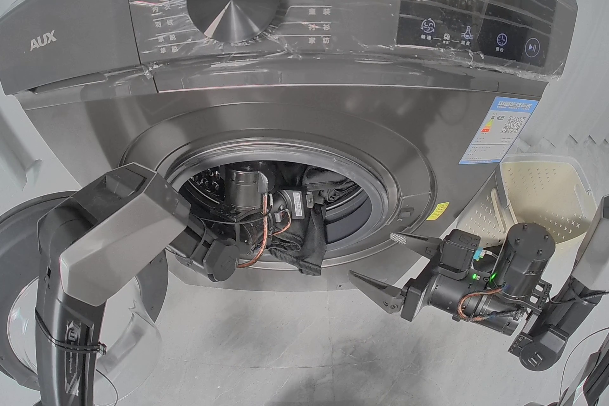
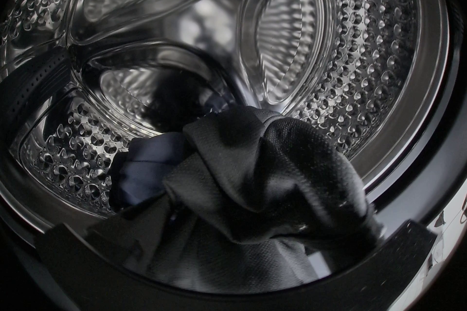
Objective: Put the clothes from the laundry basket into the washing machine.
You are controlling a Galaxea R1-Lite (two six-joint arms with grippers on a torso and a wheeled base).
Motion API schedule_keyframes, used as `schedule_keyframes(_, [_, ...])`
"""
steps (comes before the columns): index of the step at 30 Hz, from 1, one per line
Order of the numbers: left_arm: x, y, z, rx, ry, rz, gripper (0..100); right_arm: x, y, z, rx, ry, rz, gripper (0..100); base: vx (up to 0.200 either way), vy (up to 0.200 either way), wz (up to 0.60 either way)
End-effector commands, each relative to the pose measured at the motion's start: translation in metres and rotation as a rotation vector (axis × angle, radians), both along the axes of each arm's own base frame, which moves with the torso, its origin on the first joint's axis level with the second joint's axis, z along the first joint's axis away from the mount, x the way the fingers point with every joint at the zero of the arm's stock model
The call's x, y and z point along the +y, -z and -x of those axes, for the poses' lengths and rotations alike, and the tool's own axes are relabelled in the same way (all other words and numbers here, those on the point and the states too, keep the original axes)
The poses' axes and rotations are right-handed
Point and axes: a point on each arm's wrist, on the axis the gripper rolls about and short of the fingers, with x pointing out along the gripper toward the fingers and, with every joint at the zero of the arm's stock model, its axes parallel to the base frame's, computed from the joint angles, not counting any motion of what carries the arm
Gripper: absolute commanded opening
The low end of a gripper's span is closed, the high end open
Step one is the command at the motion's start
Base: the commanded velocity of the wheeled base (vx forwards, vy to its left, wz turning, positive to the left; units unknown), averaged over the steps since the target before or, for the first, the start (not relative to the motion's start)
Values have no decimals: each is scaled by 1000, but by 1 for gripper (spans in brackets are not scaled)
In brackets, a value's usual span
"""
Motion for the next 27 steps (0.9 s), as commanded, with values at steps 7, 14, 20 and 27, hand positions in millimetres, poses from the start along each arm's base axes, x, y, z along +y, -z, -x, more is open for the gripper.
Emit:
schedule_keyframes(7, [-8,9,-23,-38,-18,12,0,1,2,-1,5,-2,3,100,0,0,0])
schedule_keyframes(14, [-5,1,-59,-172,-121,86,0,1,2,-1,6,-2,4,100,0,0,0])
schedule_keyframes(20, [-1,-22,-71,-282,-142,164,0,1,2,-1,4,-2,2,100,0,0,0])
schedule_keyframes(27, [-4,-29,-74,-335,-153,201,0,1,2,-1,6,-2,2,100,0,0,0])
